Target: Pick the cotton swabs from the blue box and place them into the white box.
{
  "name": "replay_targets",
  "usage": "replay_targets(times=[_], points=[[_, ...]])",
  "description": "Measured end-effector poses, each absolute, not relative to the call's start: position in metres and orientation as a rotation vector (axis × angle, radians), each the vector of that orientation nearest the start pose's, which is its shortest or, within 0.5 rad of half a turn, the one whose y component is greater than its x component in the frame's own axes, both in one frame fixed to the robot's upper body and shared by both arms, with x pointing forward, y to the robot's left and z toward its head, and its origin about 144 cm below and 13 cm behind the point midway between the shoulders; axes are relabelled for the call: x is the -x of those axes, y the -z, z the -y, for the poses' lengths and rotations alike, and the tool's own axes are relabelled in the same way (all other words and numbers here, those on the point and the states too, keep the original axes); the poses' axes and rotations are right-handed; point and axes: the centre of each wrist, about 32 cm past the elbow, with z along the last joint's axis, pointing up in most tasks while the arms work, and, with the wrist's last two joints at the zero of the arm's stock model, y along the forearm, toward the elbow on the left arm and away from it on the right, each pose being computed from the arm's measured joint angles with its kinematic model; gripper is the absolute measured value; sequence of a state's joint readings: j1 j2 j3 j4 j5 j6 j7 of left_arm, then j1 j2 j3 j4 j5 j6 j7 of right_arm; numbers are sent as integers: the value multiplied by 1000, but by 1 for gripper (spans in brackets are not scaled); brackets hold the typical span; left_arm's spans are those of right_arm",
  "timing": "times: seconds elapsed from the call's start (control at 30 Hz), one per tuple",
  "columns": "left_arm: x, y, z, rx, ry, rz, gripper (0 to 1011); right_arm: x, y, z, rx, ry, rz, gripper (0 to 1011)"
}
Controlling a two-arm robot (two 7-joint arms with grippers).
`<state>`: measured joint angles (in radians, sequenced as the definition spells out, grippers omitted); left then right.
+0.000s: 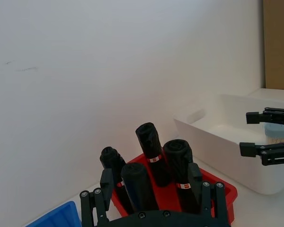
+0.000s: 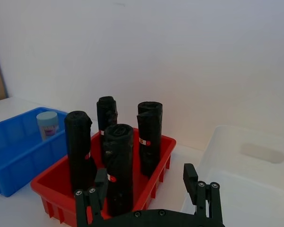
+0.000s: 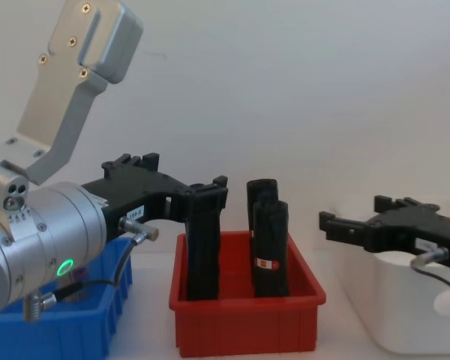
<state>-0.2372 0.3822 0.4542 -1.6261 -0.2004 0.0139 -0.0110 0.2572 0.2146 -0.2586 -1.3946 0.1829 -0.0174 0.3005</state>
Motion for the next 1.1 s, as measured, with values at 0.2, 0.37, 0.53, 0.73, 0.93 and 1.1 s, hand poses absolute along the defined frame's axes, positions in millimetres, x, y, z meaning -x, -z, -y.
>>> replay_targets(times=[0.2, 0.37, 0.53, 0.73, 0.93, 1.1], points=[[-492, -1204, -198, -61, -1124, 268, 1000, -547, -1165, 216, 48, 1021, 99, 1001], [-492, -1204, -198, -61, -1124, 268, 1000, -560, -1163, 213, 61, 992, 101, 1002], [-492, -1204, -198, -61, -1124, 268, 1000, -577, -1160, 207, 80, 954, 103, 1002], [-492, -1204, -198, -61, -1124, 268, 1000, -591, -1156, 201, 99, 925, 99, 1001], [-492, -1204, -198, -61, -1124, 268, 1000, -605, -1153, 195, 115, 896, 97, 1001], [-492, -1204, -198, -61, -1124, 268, 999, -615, -1152, 190, 123, 875, 95, 1001]])
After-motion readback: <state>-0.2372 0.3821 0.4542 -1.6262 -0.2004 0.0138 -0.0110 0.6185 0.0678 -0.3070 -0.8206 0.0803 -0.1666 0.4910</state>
